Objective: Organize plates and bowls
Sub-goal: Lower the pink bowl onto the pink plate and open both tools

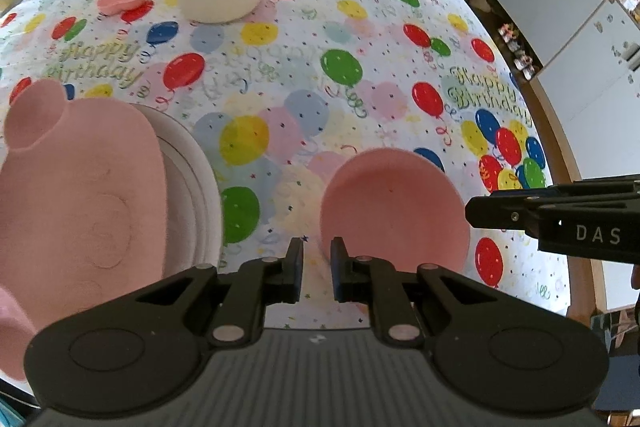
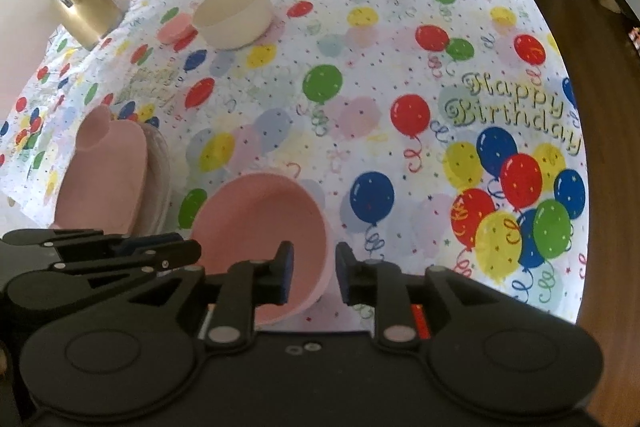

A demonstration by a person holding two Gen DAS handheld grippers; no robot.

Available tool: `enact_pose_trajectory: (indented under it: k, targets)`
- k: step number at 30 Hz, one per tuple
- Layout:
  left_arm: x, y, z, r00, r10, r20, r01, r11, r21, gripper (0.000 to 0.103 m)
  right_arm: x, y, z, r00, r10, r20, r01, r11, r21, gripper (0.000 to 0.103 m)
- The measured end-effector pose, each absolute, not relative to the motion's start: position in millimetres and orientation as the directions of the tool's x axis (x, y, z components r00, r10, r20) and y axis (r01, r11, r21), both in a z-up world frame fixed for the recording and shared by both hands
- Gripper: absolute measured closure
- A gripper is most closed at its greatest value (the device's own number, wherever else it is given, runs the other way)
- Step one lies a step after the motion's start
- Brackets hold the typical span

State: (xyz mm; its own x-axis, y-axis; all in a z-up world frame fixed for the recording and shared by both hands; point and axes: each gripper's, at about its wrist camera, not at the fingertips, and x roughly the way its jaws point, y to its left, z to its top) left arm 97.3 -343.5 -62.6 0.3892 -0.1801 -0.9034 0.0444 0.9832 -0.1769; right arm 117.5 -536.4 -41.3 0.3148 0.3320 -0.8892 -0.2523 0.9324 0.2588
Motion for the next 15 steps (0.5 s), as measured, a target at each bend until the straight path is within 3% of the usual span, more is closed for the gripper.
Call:
enact_pose_trajectory:
  k: [5, 8, 10, 12, 14, 15]
  targets:
    - [97, -331, -49, 0.435, -0.185, -0.881, 0.025, 0.981, -0.193, 0.087, 121, -529, -30, 0.341, 0.351, -0.872, -0.280, 0.923, 0.262, 0.072]
    - [98, -323, -38, 0.477, -0.180, -0.860, 0.015, 0.980, -0.197, 0.073, 125, -523, -22, 0.362, 0.359, -0.860, -0.297, 0.919, 0.259, 0.069]
    - [101, -318, -31, 0.505, -0.176, -0.845, 0.013, 0.980, -0.197, 0.052, 129, -518, -15, 0.377, 0.370, -0.849, -0.312, 0.914, 0.260, 0.069]
    - [104, -311, -24, 0.539, -0.161, -0.827, 0.005, 0.982, -0.188, 0.041, 132, -512, -9, 0.398, 0.375, -0.837, -0.327, 0.911, 0.252, 0.068]
    - [110, -303, -18, 0.560, -0.156, -0.814, 0.003, 0.982, -0.187, 0.041, 136, -506, -2, 0.419, 0.379, -0.825, -0.337, 0.909, 0.246, 0.059]
    - [114, -300, -17, 0.563, -0.158, -0.811, 0.003, 0.982, -0.189, 0.041, 138, -504, 1, 0.433, 0.378, -0.819, -0.338, 0.910, 0.241, 0.048]
